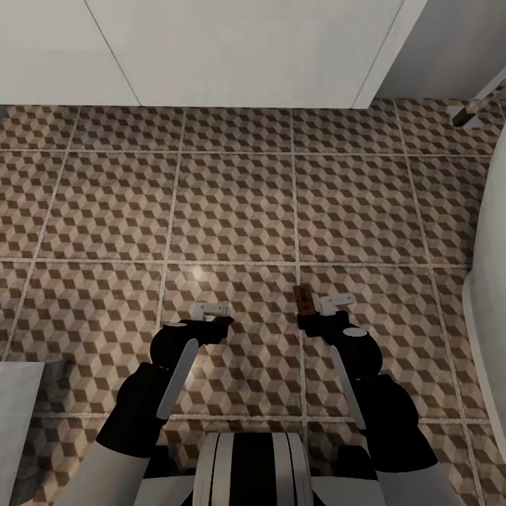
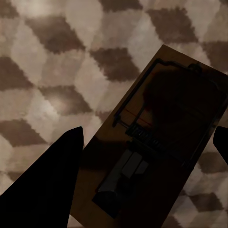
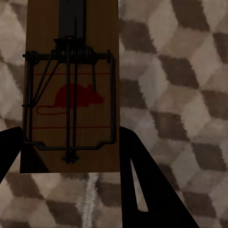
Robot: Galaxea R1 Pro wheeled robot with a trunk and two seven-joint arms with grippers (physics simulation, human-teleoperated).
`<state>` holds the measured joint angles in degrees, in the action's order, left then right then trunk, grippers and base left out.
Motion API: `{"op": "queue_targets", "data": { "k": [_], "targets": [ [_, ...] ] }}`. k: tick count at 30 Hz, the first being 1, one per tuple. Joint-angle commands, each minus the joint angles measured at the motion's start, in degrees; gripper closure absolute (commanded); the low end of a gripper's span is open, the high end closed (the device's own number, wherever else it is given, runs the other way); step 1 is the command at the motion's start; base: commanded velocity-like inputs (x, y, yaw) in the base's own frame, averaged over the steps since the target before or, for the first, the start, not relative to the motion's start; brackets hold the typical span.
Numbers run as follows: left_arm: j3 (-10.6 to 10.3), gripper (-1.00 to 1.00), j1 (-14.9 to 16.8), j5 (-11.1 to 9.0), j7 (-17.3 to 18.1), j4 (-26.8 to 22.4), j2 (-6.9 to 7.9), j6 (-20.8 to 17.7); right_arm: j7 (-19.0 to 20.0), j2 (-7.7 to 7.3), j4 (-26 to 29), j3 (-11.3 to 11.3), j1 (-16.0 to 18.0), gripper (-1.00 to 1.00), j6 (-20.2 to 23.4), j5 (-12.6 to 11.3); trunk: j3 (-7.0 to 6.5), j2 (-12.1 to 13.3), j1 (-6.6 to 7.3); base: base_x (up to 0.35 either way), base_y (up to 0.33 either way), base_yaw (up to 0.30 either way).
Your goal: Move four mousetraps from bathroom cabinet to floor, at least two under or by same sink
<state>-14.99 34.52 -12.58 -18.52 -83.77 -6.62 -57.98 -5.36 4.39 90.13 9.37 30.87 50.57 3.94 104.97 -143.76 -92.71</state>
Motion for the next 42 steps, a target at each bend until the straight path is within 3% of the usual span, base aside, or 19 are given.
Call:
{"op": "queue_targets", "data": {
  "k": [1,15,24,42],
  "targets": [
    [0.0,1.0,0.0,-0.6,-0.6,0.0,0.01,-0.1,0.0,0.0,0.0,0.1,0.0,1.0,0.3,0.2,0.03,0.0,0.01,0.0,0.0,0.0],
    [0.3,1.0,0.0,-0.4,-0.4,-0.4,-0.05,0.1,0.3,0.0,0.0,0.0,0.0,1.0,-0.4,0.3,0.03,0.0,0.01,0.0,0.0,0.0],
    [0.2,1.0,0.0,-0.4,-0.4,-2.2,0.03,0.2,0.1,-0.12,0.0,0.0,0.0,1.0,-5.9,0.3,0.03,0.0,0.01,0.0,0.0,0.0],
    [0.0,1.0,0.0,-0.5,-0.4,-2.2,0.31,0.2,0.1,-0.28,0.0,0.1,0.1,1.0,-5.9,0.3,0.03,0.0,0.01,0.0,0.0,0.0]
  ]
}}
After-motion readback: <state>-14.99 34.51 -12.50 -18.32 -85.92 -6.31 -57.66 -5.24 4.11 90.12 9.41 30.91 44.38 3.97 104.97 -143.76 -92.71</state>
